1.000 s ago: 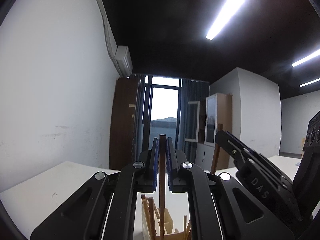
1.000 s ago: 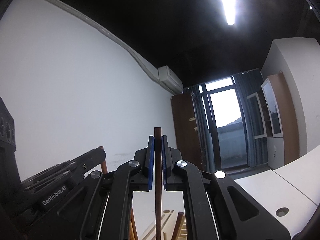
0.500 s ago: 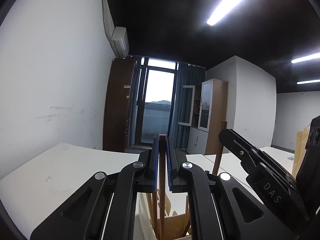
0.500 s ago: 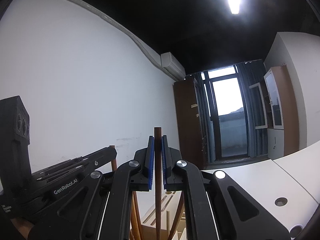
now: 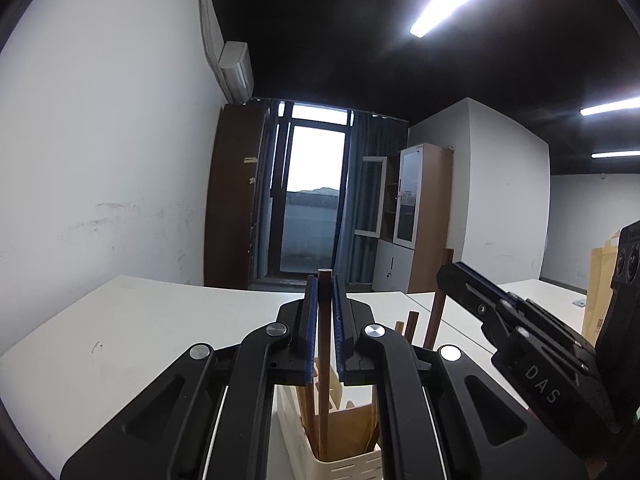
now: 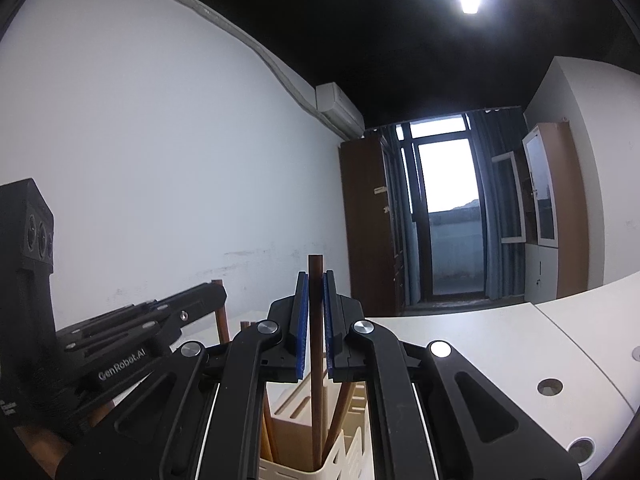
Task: Organize utensils
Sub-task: 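Lower both chopsticks into the holder, then open both tools and withdraw them from the holder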
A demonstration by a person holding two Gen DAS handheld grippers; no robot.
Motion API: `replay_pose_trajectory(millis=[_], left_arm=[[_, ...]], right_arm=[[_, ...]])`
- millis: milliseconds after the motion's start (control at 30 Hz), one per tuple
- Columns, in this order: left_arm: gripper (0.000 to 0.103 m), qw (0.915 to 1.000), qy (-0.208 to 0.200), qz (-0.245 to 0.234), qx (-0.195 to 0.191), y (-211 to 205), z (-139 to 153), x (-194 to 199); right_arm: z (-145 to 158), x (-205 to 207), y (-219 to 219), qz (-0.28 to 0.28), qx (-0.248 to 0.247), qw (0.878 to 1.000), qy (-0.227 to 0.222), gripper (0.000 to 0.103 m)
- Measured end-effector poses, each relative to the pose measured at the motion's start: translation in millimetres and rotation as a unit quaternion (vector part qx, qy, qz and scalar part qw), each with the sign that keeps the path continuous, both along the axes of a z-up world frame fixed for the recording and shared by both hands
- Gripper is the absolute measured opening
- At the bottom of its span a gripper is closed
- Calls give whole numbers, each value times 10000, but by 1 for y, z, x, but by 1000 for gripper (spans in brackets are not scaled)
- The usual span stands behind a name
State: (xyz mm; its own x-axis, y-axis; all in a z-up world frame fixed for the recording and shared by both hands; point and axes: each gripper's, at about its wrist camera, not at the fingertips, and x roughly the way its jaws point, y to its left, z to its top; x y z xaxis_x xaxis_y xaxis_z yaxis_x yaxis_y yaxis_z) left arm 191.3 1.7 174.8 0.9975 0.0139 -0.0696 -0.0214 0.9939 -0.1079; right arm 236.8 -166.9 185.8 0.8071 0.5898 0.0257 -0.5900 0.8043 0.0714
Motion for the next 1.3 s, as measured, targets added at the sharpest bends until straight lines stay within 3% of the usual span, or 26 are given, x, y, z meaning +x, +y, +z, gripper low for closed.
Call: replay_pose_trajectory(millis=[100,133,200,533,667,1133,1300], left_arm=[[7,10000,81,-3,-20,2,0,2],[13,9999,108,-13,-33,2,0,2],[26,9999,162,-44,-34,4,2,2],[30,9999,62,-1,-91,9,10,-20],[32,9999,111,51,-25,6,10,-27],[47,9939,1079,237,-37,16,-16,-57],[48,9919,1235,276,-128,21,-30,-61]], right_arm=[[-2,3,-1,-34,-40,10000,80,9],[-3,4,-3,-58,-47,9999,132,10],[-3,5,-6,-82,-17,9997,232,25],[-4,-1,-17,-226,-40,9992,341,27],[-3,-3,-17,-247,-147,9987,422,33],[-16,-27,-20,-268,-736,9906,1120,47],[-33,-26,-16,-352,-987,9784,1784,50]])
